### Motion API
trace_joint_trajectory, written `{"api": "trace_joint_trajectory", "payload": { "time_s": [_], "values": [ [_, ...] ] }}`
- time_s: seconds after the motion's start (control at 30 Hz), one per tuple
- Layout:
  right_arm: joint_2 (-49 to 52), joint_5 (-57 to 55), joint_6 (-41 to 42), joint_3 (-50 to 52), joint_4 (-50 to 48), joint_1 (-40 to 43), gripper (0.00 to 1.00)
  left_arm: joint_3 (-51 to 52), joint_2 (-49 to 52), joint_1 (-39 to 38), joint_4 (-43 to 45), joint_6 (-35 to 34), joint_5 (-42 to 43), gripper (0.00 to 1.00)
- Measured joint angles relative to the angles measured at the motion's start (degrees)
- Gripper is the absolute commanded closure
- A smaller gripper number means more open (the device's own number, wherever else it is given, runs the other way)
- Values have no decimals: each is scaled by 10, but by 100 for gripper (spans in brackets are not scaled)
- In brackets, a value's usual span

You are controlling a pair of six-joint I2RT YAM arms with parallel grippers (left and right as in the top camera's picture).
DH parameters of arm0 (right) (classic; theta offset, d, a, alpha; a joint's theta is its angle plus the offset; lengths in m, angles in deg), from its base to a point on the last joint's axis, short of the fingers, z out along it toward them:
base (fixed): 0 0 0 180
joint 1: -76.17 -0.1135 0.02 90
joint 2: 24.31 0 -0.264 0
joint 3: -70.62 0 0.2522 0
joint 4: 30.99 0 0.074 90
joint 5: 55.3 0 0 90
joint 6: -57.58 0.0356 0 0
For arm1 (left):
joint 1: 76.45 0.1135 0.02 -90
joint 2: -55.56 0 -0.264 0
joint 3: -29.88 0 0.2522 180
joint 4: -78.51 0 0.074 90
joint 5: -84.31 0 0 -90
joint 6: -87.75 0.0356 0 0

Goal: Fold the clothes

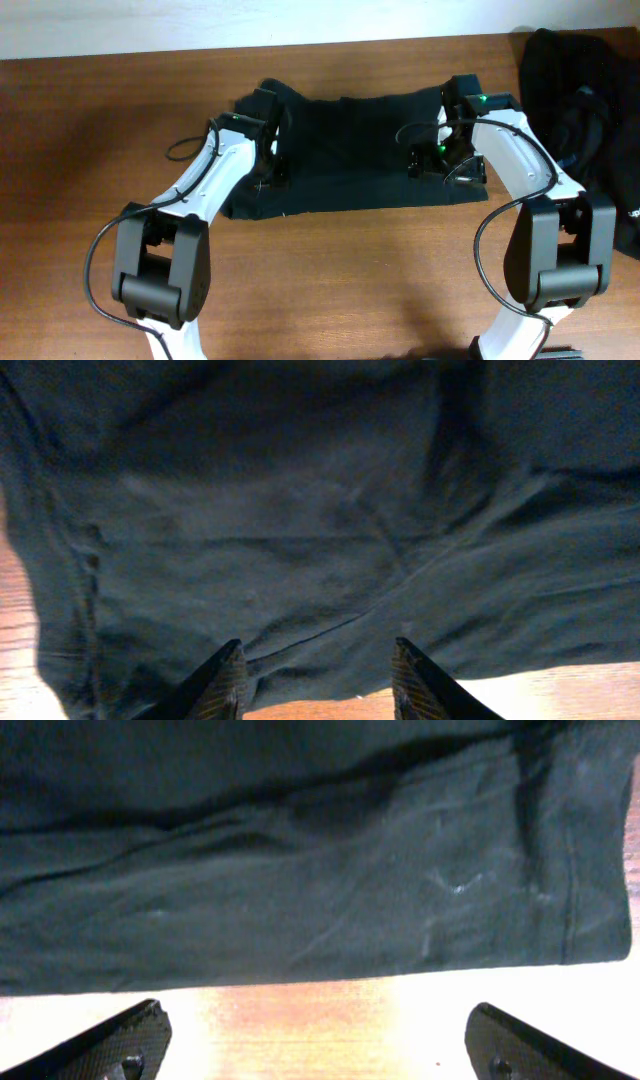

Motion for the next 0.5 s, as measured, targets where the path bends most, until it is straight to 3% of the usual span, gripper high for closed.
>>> {"api": "trace_joint_trajectory", "payload": {
  "time_s": [0.4, 0.47, 0.5],
  "values": [
    [0, -20, -8, 0, -9, 0, 3, 34, 42, 60, 12, -14, 6, 57],
    [0, -24, -11, 0, -10, 0, 30, 33, 42, 64, 12, -16, 7, 62],
    [0, -27, -12, 0, -12, 0, 56, 33, 43, 64, 12, -16, 6, 62]
  ]
}}
